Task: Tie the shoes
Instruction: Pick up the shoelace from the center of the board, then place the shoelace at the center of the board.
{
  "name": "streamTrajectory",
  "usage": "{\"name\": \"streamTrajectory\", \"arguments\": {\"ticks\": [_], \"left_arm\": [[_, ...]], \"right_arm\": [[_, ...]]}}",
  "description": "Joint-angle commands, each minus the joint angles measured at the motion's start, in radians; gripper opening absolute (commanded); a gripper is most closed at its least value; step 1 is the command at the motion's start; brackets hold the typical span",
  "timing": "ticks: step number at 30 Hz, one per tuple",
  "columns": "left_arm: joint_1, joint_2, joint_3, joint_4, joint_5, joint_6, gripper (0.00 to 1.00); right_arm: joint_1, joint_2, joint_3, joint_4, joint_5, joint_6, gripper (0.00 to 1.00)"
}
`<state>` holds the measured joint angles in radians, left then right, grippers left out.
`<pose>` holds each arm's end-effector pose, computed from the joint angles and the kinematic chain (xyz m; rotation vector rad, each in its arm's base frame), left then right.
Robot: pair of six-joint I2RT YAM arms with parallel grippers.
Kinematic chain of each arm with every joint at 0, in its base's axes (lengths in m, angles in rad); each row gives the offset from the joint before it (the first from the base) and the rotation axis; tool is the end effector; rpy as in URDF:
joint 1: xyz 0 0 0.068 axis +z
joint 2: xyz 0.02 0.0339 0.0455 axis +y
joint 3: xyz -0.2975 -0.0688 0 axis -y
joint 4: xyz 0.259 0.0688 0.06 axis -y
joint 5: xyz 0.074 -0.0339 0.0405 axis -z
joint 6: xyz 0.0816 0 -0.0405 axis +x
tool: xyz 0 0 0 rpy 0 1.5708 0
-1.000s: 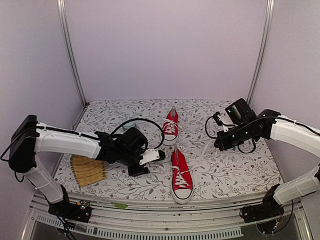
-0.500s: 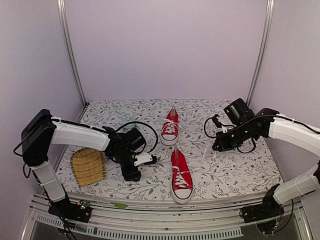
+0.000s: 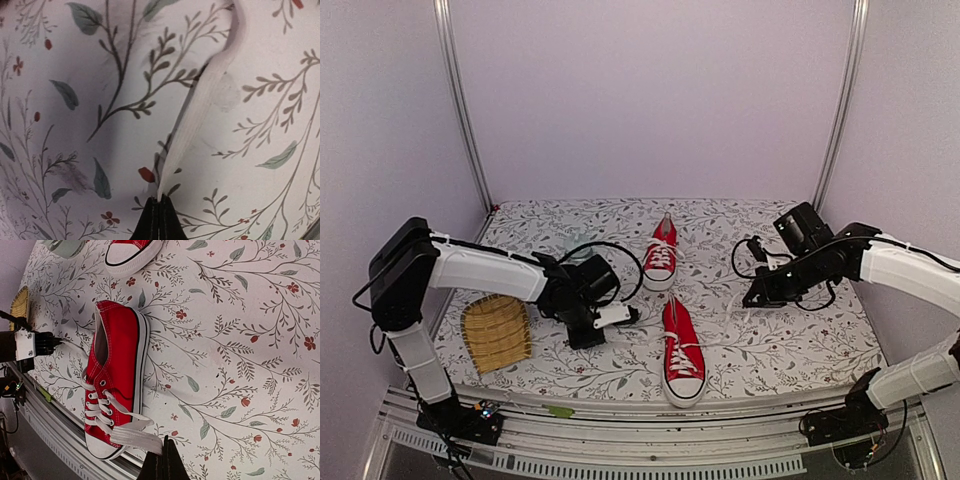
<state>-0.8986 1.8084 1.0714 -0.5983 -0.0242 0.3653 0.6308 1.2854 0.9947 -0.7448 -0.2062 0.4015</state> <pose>0.2247 -0.2792 0.1217 1.7142 2.3485 -0.0567 0.2163 0.1787 0.2499 -0.3866 2.6844 0.6109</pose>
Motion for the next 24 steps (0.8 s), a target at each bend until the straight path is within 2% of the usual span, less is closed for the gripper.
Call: {"name": "streamTrajectory", "arguments": {"ticks": [1,3,6,10,14,20,24], "left_arm": [[-0.042,-0.121,-0.019,0.164,-0.220,-0.038,0.00],[-0.090,-0.188,-0.037,0.248,-0.196,0.017,0.00],[-0.170,-0.262,-0.074,0.356,-0.085,0.099,0.00],[-0.223,-0.310,-0.124,0.471,0.009,0.151,0.00],[-0.230,-0.356,-0.165,0.591,0.049,0.158,0.00],[-0.228,-0.353,-0.210,0.680,0.054,0.164,0.00],[-0.223,-0.345,-0.218,0.711,0.038,0.149,0.00]], "right_arm": [[-0.047,-0.090,-0.085,0.132,-0.187,0.107,0.01],[-0.051,-0.132,-0.127,0.253,-0.223,0.185,0.01],[-0.046,-0.163,-0.199,0.496,-0.186,0.349,0.01],[0.006,-0.065,-0.244,0.834,-0.097,0.470,0.01],[0.085,0.157,-0.113,0.901,-0.086,0.448,0.01],[0.142,0.429,0.059,0.887,-0.236,0.403,0.02],[0.160,0.528,0.159,0.815,-0.302,0.362,0.11]]}}
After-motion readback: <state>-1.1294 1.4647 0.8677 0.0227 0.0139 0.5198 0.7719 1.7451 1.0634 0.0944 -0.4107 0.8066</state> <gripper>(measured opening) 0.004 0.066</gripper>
